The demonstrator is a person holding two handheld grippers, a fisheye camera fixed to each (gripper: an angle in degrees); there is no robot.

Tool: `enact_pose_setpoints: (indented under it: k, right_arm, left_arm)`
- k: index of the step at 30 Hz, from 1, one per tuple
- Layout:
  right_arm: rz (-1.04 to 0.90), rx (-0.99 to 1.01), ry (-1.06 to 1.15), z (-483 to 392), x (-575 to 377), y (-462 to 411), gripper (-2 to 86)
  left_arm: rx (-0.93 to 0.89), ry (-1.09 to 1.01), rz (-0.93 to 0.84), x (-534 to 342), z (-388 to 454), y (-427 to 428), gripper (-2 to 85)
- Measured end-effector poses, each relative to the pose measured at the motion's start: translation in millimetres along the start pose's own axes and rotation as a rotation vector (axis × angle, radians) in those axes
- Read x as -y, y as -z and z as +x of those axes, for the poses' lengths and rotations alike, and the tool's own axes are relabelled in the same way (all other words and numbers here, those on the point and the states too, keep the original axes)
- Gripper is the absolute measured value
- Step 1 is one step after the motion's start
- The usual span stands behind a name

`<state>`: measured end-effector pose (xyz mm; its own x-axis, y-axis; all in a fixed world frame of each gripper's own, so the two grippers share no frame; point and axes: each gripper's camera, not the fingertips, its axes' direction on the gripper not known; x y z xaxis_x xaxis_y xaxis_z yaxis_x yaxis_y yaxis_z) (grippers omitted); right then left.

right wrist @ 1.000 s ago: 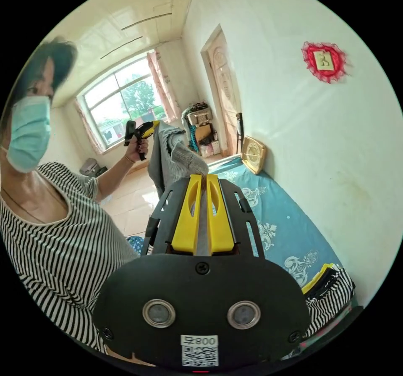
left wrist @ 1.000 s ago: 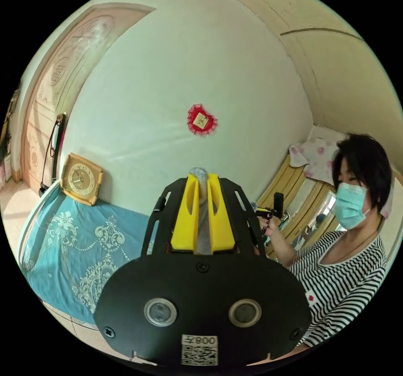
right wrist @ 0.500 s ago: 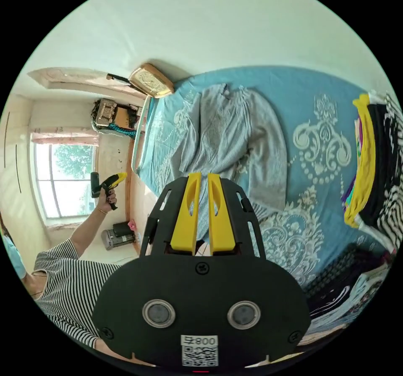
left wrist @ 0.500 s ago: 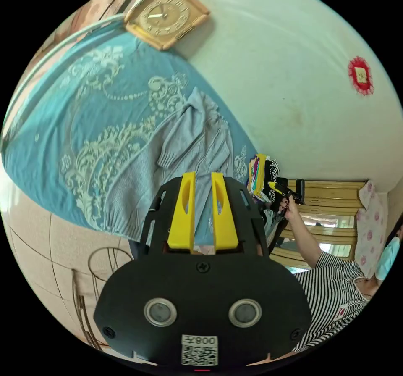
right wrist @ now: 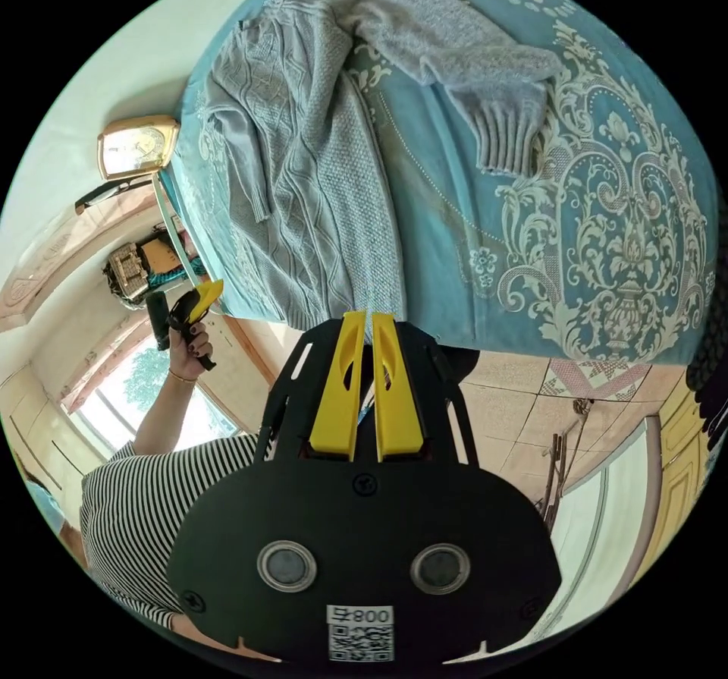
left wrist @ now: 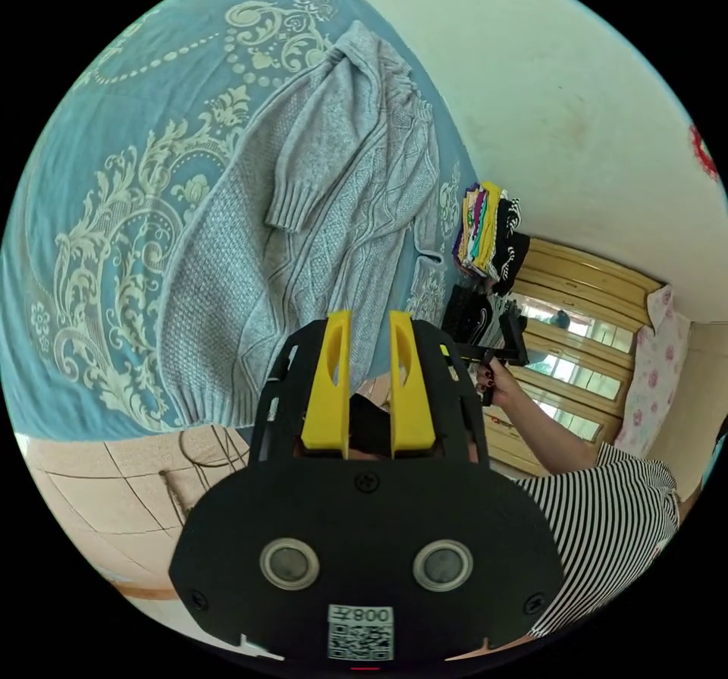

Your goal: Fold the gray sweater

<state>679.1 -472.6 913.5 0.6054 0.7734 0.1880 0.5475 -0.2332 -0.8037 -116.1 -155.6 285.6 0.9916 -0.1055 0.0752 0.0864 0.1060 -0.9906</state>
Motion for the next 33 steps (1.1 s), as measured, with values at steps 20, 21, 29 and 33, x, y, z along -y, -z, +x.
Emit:
enact_pose_setpoints:
  k: [20,21,29,33]
  right_arm:
    - [-0.099,-0.048,-0.083,169,-8,30,7.7]
    - [-0.102,-0.036,-0.098,181,-11,28,7.8]
    - [-0.115,-0.055,-0.12,216,-19,23,7.0]
    - [-0.112,-0.03,-0.098,231,-35,43,6.1]
  left_arm:
    - [0.297,0.266,-0.146,15,-63,54,10.5]
    - [0.29,0.272,-0.144,18,-64,52,10.5]
    - [0.366,0.268,-0.199,49,-50,36,5.2]
    - [0.293,0.266,-0.206,44,-44,42,3.3]
